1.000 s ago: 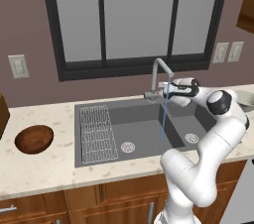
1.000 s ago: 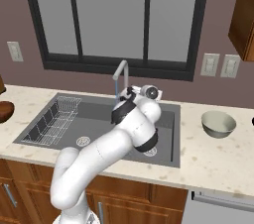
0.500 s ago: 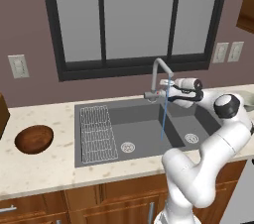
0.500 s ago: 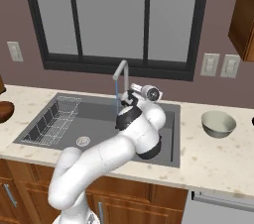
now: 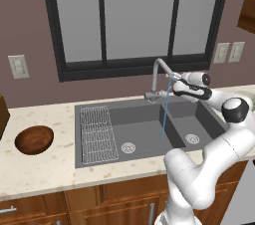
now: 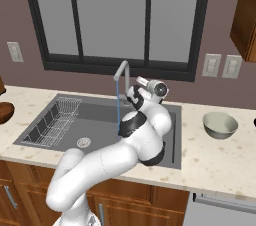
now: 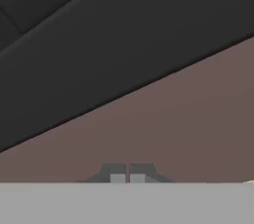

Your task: Rinse each bowl for a few seconds and place them down in the sink or on the counter.

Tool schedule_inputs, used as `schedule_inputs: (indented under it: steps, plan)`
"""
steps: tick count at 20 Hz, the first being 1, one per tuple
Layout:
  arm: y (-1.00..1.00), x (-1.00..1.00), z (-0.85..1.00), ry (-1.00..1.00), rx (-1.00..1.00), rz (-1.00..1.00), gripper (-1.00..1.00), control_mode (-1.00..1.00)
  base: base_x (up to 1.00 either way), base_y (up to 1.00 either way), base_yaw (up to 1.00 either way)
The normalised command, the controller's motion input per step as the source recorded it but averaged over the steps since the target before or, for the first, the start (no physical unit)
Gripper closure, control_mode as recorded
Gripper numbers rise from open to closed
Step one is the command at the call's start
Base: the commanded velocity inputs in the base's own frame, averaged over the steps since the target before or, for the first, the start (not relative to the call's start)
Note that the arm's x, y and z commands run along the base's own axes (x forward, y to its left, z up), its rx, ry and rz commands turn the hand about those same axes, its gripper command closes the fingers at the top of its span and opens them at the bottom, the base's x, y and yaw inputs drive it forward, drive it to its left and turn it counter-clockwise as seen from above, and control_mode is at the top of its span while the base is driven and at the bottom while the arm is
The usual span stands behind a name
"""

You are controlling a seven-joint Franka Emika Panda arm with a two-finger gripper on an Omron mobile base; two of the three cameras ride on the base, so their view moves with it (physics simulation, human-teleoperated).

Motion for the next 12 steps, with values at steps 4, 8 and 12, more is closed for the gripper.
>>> schedule_inputs:
  steps: [4,8,12]
  plan:
    - [-0.28,-0.06,0.76,0.11,0.07,-0.11,1.00,-1.00,0.00,0.00,0.00]
    - [-0.20,-0.24,0.69,0.18,0.07,-0.13,1.00,-1.00,0.00,0.00,0.00]
    - [0.00,-0.28,0.36,0.35,0.04,-0.13,-1.00,-1.00,0.00,0.00,0.00]
